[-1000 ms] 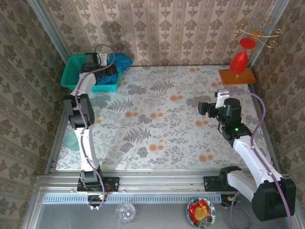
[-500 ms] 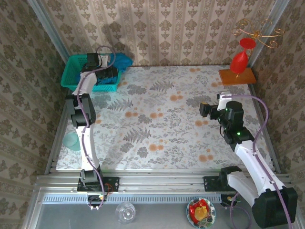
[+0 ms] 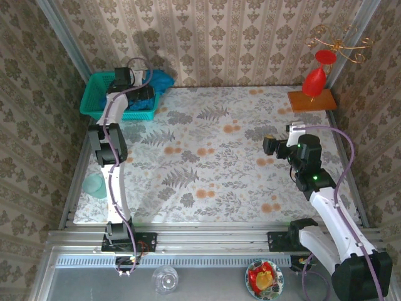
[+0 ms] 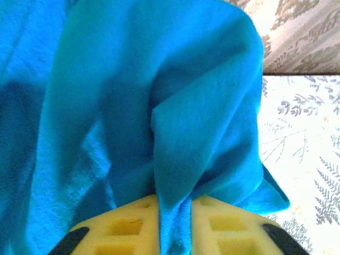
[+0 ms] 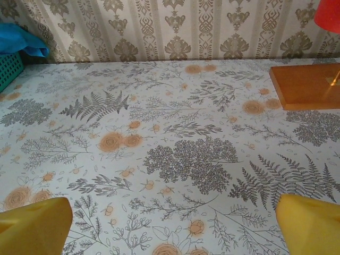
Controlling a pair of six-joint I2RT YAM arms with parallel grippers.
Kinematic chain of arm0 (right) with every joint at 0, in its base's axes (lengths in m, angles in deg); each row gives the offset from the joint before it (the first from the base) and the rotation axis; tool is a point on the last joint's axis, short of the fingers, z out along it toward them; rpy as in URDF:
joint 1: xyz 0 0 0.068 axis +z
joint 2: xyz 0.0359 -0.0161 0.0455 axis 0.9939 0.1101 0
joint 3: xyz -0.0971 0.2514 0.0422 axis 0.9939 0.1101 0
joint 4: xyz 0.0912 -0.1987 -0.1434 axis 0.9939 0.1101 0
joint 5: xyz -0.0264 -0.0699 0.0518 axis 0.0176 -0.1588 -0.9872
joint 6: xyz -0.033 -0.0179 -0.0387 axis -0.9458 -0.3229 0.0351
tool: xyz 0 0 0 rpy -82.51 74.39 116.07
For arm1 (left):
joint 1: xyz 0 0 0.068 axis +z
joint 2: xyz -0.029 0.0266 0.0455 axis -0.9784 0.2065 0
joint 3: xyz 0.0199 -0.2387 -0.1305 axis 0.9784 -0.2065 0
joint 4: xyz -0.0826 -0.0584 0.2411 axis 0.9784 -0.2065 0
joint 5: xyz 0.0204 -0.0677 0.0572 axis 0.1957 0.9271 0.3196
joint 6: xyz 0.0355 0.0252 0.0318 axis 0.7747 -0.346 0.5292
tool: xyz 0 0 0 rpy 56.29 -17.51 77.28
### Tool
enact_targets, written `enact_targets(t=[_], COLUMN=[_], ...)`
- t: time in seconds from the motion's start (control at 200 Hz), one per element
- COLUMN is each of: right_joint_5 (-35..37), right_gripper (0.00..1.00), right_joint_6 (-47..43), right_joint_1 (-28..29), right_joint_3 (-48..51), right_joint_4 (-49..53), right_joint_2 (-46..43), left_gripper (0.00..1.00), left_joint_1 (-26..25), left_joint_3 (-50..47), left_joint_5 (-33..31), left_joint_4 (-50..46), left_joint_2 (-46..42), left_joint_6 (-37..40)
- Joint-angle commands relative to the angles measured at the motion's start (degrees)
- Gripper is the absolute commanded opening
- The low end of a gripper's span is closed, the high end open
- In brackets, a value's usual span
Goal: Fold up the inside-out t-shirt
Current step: Pick up the T-shirt from the basket.
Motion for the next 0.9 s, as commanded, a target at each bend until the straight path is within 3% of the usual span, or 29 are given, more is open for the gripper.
enact_targets(t=[0.0,0.1,0.53,0.895], right_joint_5=[0.9,0.8,-2.6,-2.5], right_gripper=[1.0,0.99,0.97,0.9], right_joint_6=[0.1,0.6,2.4,2.7], right_joint_1=[0.3,0.4,1.4,2.1], right_joint_3=[-2.1,-2.4,-4.9,-5.5], right_joint_4=[1.8,2.2,4.6,6.2], right_joint_2=[-1.6,-2.5,-2.9,-3.9], left_gripper=[0.1,0.0,0.0,0.0], left_joint_1=[0.1,0.4,1.4,-1.8], left_joint_3=[1.9,1.9,5.9,16.2], left_joint_5=[1.8,1.8,1.9,9.7], left_joint_4=[-1.1,-0.7,1.8,4.8], left_joint_2=[-0.3,-2.4,-19.5,-29.4], left_joint_6=[0.3,-0.1,-2.0,-6.8])
